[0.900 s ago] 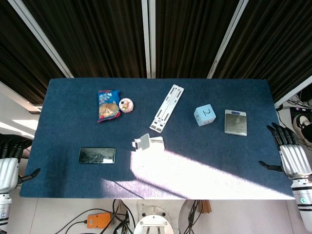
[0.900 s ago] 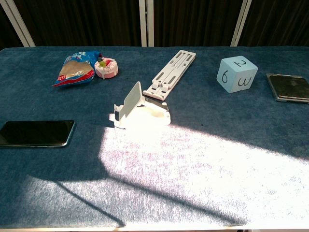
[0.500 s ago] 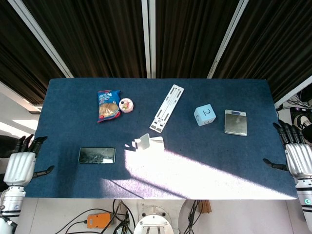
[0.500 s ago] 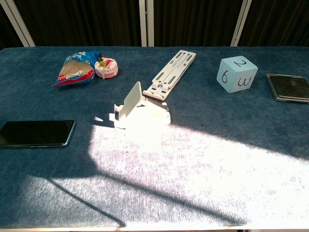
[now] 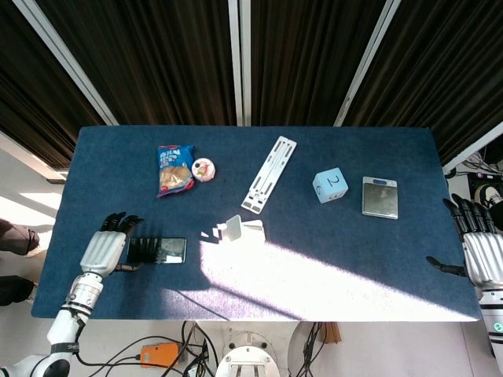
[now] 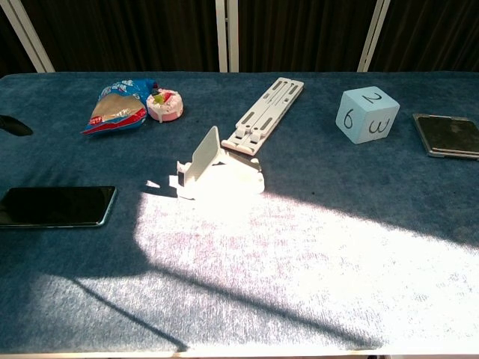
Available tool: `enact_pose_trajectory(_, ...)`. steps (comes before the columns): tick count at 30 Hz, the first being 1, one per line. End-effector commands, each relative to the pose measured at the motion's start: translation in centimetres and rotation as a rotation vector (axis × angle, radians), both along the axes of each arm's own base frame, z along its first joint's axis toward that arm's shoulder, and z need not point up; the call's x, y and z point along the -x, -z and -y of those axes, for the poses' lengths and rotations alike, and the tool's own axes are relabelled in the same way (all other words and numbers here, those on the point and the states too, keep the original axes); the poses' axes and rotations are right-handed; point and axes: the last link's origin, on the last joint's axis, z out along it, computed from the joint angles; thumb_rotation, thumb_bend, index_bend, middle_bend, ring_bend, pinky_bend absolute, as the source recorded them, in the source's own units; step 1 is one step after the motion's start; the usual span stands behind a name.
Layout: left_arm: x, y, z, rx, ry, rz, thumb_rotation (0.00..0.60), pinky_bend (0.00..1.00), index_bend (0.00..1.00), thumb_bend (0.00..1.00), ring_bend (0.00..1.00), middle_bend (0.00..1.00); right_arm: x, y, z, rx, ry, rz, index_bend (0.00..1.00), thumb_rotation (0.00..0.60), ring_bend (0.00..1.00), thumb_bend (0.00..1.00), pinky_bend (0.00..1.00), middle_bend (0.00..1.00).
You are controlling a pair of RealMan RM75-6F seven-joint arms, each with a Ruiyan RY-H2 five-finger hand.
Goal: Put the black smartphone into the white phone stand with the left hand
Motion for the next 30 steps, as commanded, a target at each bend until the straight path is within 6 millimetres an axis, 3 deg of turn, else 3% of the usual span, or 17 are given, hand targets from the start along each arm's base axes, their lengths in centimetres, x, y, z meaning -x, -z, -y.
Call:
enact_pose_trajectory(1,-0.2,1.2,-0.5,0.010,-0.009,-0.010,0.600,0.00,0.17,0.08,0.00,0.07,0.0,0.0,0.0,0.000,0.003,0.000,0.00,0.600,0.00,0.16,0.03,0.05)
enact_pose_trajectory(15,-1.2,4.1,-0.2,0.114,-0.038,-0.029,0.600,0.00,0.20,0.10,0.00,0.06,0.4,0.2,0.0,-0.006,0.016,0.005,0.00,0.600,0.00,0.16,0.03,0.05)
enact_pose_trajectory(30,-2.3,5.5,-1.0,0.141,-0.032,-0.027,0.600,0.00,0.21,0.11,0.00,0.05,0.7,0.3,0.0,-0.009,0.025,0.009,0.00,0.600,0.00,0.16,0.03,0.05)
